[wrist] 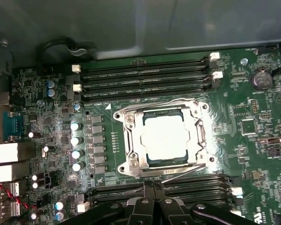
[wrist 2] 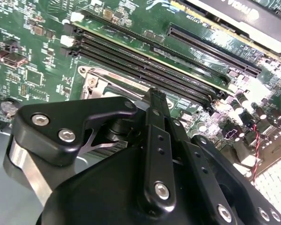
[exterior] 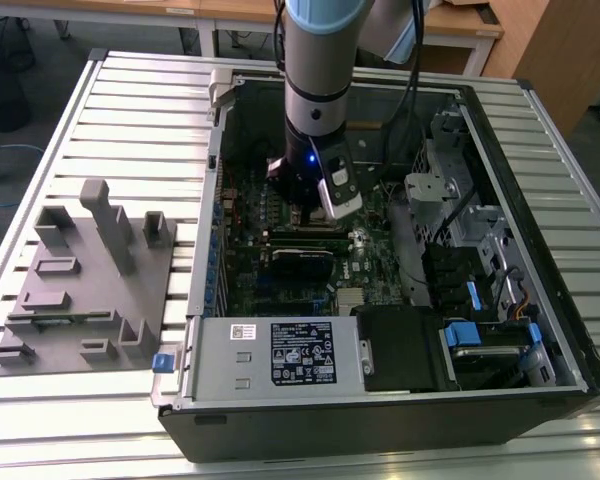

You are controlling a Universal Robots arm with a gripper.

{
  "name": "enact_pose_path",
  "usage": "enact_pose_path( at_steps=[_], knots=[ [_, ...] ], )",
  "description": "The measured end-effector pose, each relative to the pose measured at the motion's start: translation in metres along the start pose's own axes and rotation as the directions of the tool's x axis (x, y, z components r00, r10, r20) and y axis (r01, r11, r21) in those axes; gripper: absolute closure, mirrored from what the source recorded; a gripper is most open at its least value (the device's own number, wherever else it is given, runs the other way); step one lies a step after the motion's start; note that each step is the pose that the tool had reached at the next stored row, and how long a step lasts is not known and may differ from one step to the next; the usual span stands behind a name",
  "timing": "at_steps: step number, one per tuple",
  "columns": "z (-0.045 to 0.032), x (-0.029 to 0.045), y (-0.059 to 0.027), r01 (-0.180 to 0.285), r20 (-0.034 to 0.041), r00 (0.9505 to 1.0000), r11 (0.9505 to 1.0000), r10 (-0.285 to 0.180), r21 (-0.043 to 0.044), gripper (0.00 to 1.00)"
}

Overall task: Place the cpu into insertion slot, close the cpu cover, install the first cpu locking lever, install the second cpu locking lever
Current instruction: 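Install the second cpu locking lever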

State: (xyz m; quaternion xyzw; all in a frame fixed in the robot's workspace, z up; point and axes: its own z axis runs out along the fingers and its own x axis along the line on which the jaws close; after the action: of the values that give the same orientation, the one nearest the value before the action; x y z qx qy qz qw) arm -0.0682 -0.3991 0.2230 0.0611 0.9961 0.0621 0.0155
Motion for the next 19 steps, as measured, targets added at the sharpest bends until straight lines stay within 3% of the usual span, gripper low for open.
enact_pose_path(
  at_steps=[13, 19],
  knots=[
    [0.0089, 0.0119, -0.0026, 0.0, -0.0009, 1.0, 1.0, 0.0, 0.0003, 0.9],
    [0.0094, 0.0129, -0.0028, 0.0, -0.0014, 1.0, 1.0, 0.0, 0.0, 0.9]
  ],
)
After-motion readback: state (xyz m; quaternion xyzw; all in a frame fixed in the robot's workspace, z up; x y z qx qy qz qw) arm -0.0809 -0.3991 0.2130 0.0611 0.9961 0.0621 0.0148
